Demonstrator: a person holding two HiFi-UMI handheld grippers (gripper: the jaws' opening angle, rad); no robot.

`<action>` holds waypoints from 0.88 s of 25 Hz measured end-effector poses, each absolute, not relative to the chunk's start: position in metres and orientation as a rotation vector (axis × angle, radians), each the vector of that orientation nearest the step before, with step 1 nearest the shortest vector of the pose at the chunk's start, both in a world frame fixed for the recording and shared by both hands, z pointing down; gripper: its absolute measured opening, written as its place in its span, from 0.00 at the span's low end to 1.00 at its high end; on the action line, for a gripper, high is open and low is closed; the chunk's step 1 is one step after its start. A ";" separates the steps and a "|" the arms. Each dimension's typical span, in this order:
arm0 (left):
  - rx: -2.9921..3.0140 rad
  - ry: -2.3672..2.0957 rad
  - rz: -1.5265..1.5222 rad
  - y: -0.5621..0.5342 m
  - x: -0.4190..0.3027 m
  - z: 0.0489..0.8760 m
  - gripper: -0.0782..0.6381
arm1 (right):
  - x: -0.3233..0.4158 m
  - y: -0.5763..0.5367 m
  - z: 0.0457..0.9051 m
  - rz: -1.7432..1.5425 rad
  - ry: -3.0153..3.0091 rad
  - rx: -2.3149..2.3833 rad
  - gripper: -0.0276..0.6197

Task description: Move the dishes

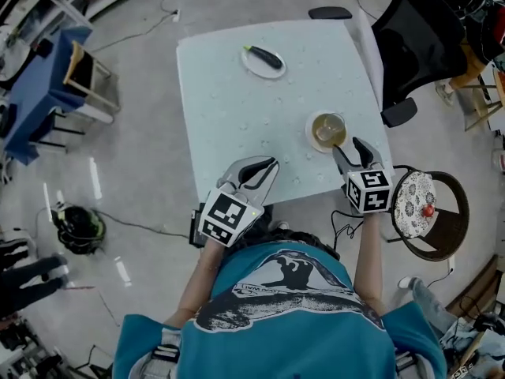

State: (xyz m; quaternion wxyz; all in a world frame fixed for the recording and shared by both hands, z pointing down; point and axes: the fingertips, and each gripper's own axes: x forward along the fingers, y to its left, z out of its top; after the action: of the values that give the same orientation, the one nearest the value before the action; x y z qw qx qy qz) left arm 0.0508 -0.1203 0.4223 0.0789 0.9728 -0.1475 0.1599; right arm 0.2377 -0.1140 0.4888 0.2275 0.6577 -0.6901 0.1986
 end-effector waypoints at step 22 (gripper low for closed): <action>2.808 -0.595 0.478 -0.175 0.012 0.443 0.16 | 0.268 -0.190 0.581 0.932 -1.779 1.947 0.50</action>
State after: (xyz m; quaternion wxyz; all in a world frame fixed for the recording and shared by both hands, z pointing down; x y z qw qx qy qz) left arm 0.0121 -0.1746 0.4427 0.1156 0.9585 -0.2031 0.1632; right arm 0.2685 -0.1905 0.5810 0.1715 0.6858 -0.6265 0.3282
